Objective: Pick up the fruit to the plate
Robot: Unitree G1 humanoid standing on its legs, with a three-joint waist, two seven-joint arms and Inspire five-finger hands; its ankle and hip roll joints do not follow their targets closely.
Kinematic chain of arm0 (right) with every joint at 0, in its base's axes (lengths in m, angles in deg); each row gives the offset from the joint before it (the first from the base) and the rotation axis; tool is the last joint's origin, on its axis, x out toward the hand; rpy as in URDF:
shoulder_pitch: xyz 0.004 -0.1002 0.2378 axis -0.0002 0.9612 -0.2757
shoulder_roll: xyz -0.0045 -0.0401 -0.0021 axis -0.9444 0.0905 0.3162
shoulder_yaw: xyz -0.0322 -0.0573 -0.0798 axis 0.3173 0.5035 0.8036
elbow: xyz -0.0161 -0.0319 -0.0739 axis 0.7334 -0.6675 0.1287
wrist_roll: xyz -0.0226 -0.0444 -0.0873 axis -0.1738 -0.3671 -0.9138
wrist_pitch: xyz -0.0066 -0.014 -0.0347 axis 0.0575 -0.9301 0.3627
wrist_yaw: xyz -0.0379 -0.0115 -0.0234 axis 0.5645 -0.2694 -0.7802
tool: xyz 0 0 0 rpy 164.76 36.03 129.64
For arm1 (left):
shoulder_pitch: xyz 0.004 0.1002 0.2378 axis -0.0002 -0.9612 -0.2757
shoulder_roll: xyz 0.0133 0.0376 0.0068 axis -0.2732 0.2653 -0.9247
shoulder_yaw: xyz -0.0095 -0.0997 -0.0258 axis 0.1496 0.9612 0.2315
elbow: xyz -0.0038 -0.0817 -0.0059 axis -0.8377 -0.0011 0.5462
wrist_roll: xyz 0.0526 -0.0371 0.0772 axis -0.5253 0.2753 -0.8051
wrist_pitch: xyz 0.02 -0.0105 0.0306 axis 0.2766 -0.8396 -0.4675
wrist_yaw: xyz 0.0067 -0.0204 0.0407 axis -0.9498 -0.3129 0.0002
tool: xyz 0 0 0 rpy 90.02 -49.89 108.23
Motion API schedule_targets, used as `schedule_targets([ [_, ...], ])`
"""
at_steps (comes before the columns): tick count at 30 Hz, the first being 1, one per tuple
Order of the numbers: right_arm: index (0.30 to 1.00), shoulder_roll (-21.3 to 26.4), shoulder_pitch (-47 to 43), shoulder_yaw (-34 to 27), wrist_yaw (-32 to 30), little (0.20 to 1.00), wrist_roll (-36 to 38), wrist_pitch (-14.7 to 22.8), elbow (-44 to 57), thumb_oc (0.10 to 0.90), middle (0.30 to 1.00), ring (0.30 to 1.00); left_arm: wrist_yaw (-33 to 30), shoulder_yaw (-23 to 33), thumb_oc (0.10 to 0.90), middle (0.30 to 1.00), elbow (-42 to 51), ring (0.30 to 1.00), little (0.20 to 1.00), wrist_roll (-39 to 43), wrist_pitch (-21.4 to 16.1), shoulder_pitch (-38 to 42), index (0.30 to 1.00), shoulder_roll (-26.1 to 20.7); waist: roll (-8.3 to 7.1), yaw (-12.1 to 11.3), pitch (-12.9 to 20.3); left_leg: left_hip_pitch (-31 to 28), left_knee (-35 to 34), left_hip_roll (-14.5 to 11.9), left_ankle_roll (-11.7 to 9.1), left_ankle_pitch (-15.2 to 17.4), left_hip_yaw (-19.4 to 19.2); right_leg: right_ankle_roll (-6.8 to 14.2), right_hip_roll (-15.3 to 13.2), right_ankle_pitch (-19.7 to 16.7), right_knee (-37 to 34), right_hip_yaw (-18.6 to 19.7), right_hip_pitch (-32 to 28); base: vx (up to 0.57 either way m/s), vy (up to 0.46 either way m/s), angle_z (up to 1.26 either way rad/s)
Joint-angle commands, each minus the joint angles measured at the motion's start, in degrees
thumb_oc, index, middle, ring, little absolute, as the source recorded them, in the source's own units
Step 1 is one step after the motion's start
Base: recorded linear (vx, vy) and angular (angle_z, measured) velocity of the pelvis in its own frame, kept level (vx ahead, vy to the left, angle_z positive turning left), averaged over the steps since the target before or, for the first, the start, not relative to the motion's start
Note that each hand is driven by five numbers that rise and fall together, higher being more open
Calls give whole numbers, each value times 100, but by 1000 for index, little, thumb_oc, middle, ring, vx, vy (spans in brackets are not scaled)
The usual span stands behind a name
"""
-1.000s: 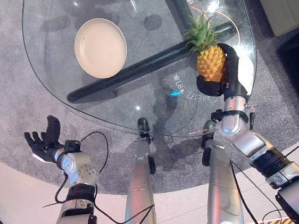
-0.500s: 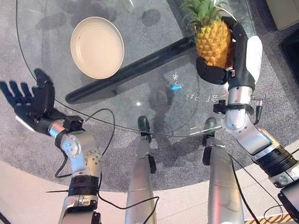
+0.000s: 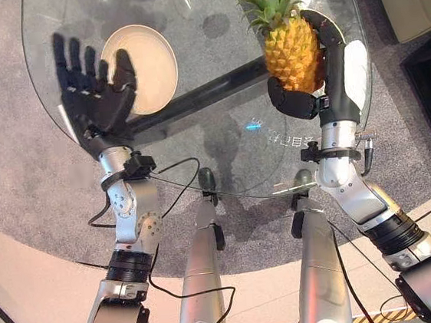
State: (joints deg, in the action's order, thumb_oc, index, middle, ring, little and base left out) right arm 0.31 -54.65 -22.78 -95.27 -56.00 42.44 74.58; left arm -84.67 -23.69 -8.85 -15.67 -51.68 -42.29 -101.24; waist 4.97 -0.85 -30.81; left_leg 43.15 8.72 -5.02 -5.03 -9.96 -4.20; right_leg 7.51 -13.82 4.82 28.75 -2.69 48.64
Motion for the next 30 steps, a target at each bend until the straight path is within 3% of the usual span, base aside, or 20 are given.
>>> schedule_targets([
  [1,300,-33,-767,-207,-39,200,-532,778,1144,100,300,300,508,42,800,900,474,900,900,288,-106,583,900,-169,-1,89,101,-49,422,333,122,653,77,-46,249,-568,-1023,-404,-355,0,0,0],
  [17,300,51,-1156,480,831,200,-479,520,1316,100,300,300,1023,-529,800,900,392,900,900,1237,1001,716,900,-13,0,99,101,-107,312,346,123,610,41,-15,208,-644,-1210,-465,-453,0,0,0],
  [30,300,64,-1467,944,1062,200,-295,241,1448,100,300,300,796,-767,800,900,425,900,900,1557,1305,782,900,88,4,38,101,-122,254,369,126,563,64,-7,189,-669,-1266,-534,-497,0,0,0],
])
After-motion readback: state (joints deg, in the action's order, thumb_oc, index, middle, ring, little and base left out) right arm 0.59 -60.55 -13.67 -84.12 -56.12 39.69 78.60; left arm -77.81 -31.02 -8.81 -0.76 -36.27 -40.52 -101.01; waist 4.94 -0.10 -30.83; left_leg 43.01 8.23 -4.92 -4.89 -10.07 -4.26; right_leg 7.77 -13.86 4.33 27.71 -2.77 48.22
